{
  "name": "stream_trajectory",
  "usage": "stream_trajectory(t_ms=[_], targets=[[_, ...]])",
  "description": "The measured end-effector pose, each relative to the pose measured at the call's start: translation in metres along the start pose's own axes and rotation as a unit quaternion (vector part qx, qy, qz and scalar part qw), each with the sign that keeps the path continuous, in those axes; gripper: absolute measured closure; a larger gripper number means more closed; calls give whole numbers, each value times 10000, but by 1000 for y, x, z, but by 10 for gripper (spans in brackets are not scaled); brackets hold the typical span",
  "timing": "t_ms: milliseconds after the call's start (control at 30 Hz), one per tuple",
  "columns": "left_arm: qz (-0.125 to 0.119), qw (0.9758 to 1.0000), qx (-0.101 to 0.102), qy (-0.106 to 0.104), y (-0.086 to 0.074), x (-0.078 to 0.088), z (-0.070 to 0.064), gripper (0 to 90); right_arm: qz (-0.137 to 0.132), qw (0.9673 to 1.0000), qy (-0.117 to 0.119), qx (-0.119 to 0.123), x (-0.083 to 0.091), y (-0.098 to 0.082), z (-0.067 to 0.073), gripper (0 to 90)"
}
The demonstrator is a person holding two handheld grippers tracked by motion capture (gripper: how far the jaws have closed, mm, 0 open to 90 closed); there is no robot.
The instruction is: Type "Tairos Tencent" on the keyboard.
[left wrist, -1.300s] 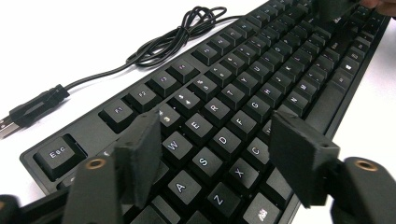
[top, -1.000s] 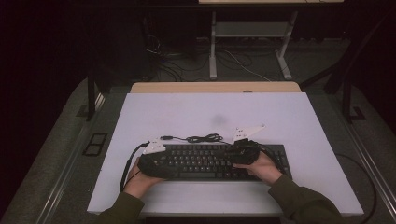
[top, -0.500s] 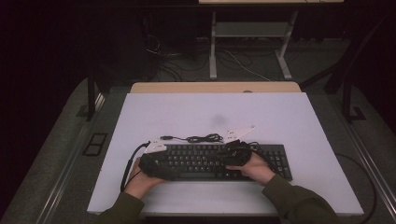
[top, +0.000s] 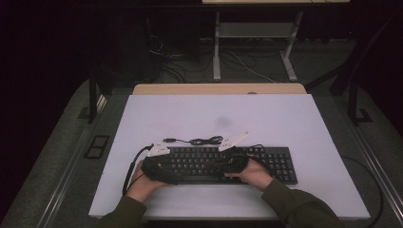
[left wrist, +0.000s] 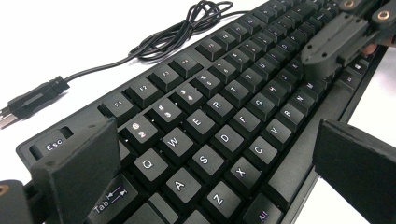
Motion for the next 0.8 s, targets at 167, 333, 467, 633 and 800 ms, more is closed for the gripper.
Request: stream_trajectory(t_ms=[167,333,467,633,800], targets=[[11,10000,-22,13,0,1,0,0,85,9999,1,73,-5,0,4,895],[-19,10000,-3,21,0,1,0,3,156,9998,3,125,-8,-1,7,895],[3,10000,-35,12,0,1,0,4,195,9997,-29,140,-10,-1,8,895],[14,10000,-39,4,0,1,0,12,283,9995,-56,140,-11,-2,8,895],[10,10000,-37,6,0,1,0,13,284,9995,-34,118,-11,-3,8,896]])
Point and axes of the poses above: each handheld gripper's, and its own axes: x roughly backward along the jaws, y roughly out of its top, z roughly to its left, the point moved 1 cm from there along -x, roughly forward along the jaws, and after that the axes turned 9 degrees about -y, right-handed, at the moved point
